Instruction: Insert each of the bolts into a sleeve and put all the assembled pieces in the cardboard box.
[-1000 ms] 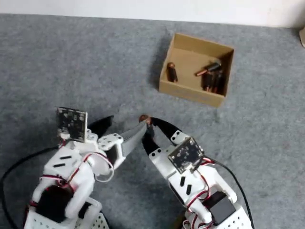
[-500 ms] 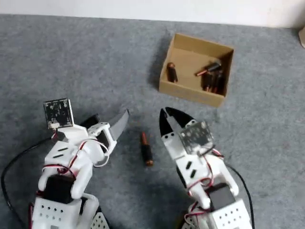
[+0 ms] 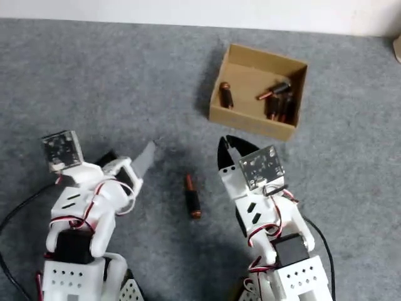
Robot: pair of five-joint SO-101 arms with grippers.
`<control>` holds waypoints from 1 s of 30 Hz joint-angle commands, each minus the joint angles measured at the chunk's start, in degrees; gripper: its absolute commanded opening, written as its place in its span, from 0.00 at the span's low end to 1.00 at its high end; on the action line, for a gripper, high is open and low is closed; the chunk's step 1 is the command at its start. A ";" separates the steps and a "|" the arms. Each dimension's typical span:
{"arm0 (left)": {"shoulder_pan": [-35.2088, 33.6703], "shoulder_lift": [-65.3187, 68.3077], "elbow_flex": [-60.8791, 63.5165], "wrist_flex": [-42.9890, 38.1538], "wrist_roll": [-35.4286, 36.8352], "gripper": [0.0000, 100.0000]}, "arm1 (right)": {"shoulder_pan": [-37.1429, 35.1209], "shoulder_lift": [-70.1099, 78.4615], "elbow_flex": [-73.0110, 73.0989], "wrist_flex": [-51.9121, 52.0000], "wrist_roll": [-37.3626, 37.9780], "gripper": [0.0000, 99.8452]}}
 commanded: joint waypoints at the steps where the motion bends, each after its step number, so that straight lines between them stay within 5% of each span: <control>1: -1.27 -0.57 2.95 -6.77 2.81 0.30 | 0.31 0.22 -2.77 -1.10 0.44 0.00; 5: -1.36 -0.57 8.13 -14.95 2.99 0.30 | -5.05 0.22 -2.42 8.13 -2.37 0.01; 12: -1.45 -0.48 8.66 -15.56 5.98 0.30 | -15.43 0.13 -1.10 21.14 -10.55 0.07; 17: -1.36 -0.22 8.66 -15.56 5.98 0.30 | -17.63 0.13 5.76 18.68 -12.13 0.26; 30: -1.27 -0.04 8.66 -15.65 5.98 0.30 | -22.55 0.22 9.36 14.81 -14.51 0.26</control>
